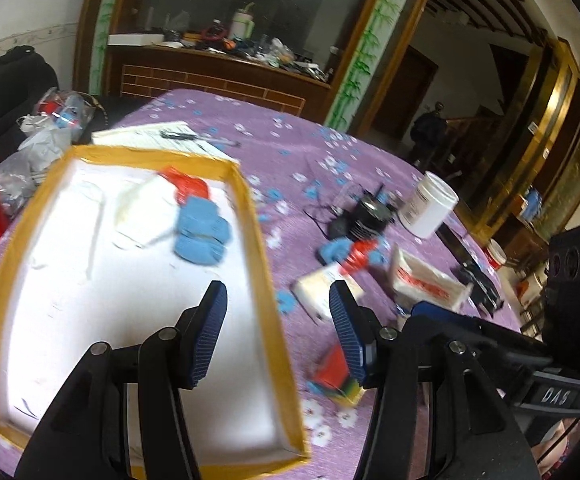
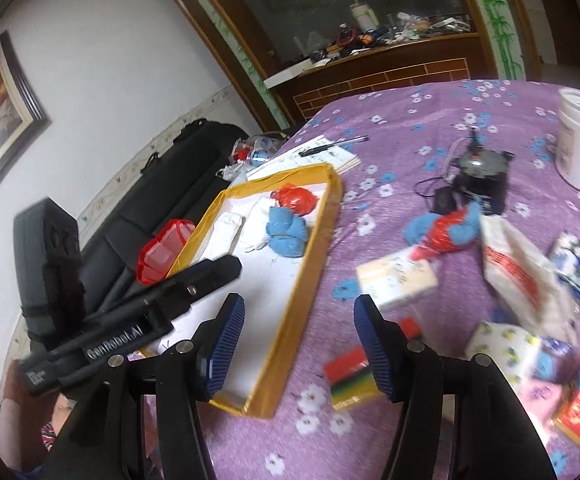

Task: Organize soft objects
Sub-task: 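Grasp the striped rainbow sponge with the left gripper while the right approaches the blue-red sponge pack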

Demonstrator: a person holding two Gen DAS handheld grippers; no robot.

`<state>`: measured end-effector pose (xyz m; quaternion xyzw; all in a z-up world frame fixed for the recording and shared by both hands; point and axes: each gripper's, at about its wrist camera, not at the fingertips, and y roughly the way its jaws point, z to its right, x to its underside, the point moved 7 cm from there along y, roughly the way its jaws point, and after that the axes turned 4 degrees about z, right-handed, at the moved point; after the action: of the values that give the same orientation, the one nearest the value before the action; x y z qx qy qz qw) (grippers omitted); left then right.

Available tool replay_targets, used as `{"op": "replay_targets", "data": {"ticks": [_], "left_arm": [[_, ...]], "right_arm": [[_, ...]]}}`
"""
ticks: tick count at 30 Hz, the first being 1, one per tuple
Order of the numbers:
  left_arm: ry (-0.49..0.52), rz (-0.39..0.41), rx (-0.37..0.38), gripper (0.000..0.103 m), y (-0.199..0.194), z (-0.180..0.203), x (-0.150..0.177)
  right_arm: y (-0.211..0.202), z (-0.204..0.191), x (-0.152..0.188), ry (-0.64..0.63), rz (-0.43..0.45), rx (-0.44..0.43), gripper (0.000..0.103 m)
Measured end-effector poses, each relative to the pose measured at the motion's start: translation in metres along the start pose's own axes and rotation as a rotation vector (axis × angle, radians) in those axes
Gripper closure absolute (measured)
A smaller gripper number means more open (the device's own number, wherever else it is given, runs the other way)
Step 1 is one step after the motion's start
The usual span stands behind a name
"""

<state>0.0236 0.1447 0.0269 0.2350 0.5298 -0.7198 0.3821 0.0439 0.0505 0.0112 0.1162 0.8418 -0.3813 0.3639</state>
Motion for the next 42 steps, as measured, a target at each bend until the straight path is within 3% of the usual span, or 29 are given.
{"op": "replay_targets", "data": {"ticks": [7, 13, 19, 23, 27, 32, 33, 34, 36, 42], "left_arm": [[0.069, -0.051, 0.035, 0.051, 0.008, 0.035, 0.022], [0.21, -0.179, 0.059, 0.049, 0.028, 0.068, 0.049], [0.375, -0.283, 0.022, 0.048, 0.048, 0.088, 0.073], [0.403, -0.317, -0.027, 0.046, 0.062, 0.086, 0.077], [0.402, -0.341, -0.06, 0.042, 0.074, 0.084, 0.079], [0.404, -0.294, -0.068, 0.043, 0.074, 0.088, 0.079], [0.395, -0.279, -0.067, 0.046, 0.072, 0.088, 0.079], [0.388, -0.274, -0.054, 0.057, 0.07, 0.09, 0.08], [0.343, -0.296, -0.009, 0.061, 0.07, 0.093, 0.085], [0.336, -0.264, -0.012, 0.061, 0.072, 0.094, 0.087]], "right_arm": [[-0.036, 0.024, 0.007, 0.051, 0.044, -0.021, 0.042], [-0.073, 0.055, 0.009, 0.115, 0.11, -0.018, 0.039], [-0.11, 0.099, 0.003, 0.159, 0.162, 0.041, 0.036], [-0.124, 0.128, 0.004, 0.201, 0.177, 0.085, 0.035], [-0.127, 0.157, 0.01, 0.238, 0.151, 0.12, 0.034], [-0.116, 0.193, 0.02, 0.295, 0.087, 0.171, 0.034], [-0.112, 0.199, 0.023, 0.312, 0.07, 0.167, 0.034], [-0.108, 0.202, 0.027, 0.319, 0.052, 0.165, 0.034], [-0.101, 0.207, 0.033, 0.327, 0.018, 0.166, 0.034], [-0.098, 0.193, 0.051, 0.33, -0.07, 0.059, 0.028]]}}
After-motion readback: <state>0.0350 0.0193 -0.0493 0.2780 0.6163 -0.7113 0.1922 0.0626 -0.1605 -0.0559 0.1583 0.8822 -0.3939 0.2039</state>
